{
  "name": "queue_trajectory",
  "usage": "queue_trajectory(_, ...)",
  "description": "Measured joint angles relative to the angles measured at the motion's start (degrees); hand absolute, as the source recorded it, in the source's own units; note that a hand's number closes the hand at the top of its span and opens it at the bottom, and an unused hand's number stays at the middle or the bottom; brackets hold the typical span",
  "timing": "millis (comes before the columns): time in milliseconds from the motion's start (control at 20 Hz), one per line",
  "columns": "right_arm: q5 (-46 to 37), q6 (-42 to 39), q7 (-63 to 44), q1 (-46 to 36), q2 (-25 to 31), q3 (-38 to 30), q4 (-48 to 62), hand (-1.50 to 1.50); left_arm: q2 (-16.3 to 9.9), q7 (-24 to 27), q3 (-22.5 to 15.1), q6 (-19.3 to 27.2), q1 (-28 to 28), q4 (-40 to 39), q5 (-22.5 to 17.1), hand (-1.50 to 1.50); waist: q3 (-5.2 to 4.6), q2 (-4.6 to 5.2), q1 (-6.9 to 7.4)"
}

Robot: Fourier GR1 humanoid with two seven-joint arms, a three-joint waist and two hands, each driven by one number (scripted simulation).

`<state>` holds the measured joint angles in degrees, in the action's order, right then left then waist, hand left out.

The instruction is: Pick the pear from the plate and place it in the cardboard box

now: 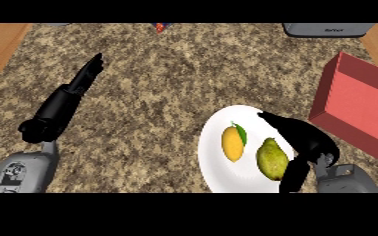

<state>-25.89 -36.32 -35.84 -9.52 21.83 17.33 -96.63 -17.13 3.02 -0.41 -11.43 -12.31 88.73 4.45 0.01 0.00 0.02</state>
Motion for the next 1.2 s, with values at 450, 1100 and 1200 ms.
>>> queue_trajectory(450, -4.7, -0.9, 7.2, 2.5, -1.1, -2.2, 3.2, 1.50, 2.6, 0.7, 0.3, -0.7, 1.1, 0.8, 2.6, 0.00, -0.01, -0.02, -0.01)
queue_trajectory(1100, -17.2, 12.0, 25.7, 3.4, -0.5, 3.1, 4.3, 1.50, 3.1, 0.3, 1.9, -1.9, 0.6, 0.7, 3.1, 0.00, -0.02, -0.09, -0.07)
queue_trajectory(1200, -19.4, 13.9, 30.5, 5.2, 1.6, 6.2, 1.1, 1.50, 3.2, 0.1, 2.1, -1.6, 0.3, 0.5, 3.2, 0.00, 0.00, -0.17, -0.40)
